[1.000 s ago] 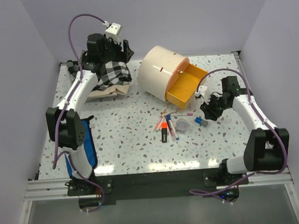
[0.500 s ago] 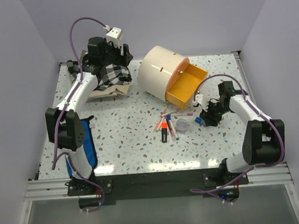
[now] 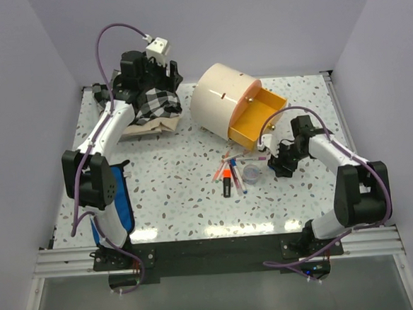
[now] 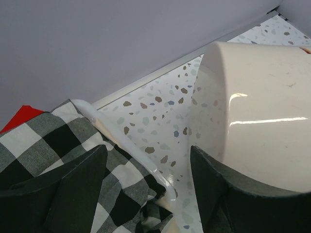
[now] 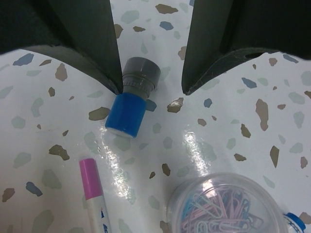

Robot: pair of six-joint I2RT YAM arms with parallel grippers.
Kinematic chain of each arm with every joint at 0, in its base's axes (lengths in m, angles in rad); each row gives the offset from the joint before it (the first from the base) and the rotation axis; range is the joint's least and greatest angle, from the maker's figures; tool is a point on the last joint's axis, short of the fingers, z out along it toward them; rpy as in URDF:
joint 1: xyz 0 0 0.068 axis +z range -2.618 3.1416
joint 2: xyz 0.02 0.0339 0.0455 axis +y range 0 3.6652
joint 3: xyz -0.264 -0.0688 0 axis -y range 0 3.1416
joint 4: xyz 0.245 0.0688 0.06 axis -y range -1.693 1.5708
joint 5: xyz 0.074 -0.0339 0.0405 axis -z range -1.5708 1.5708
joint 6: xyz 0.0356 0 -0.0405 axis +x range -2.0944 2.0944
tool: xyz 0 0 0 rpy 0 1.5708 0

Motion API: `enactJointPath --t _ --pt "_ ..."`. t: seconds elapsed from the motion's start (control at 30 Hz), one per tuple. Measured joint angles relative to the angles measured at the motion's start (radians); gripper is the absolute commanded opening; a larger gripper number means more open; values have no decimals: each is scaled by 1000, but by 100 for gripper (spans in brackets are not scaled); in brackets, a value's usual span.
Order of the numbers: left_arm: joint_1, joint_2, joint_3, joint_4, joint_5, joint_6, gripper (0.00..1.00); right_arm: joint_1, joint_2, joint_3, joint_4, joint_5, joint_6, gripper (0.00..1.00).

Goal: Sort the stationery into containers
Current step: Pick up the stationery from the center of the board.

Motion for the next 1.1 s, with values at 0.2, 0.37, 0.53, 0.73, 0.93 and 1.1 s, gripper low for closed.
enactJointPath --t 0.2,0.37,0.53,0.73,0.93,1.1 --pt "0 -2 0 0 -4 0 74 16 16 -21 58 26 46 56" --pt "0 -2 0 0 -4 0 74 22 24 -48 100 60 71 55" --pt "0 -2 0 0 -3 0 74 24 29 -65 127 89 93 41" --pt "0 -2 0 0 -3 0 74 27 5 -82 147 112 116 24" --pt "0 -2 0 1 2 0 74 26 -225 -84 22 96 109 17" --pt "0 -2 1 2 15 -1 74 26 -449 -3 -105 33 109 9"
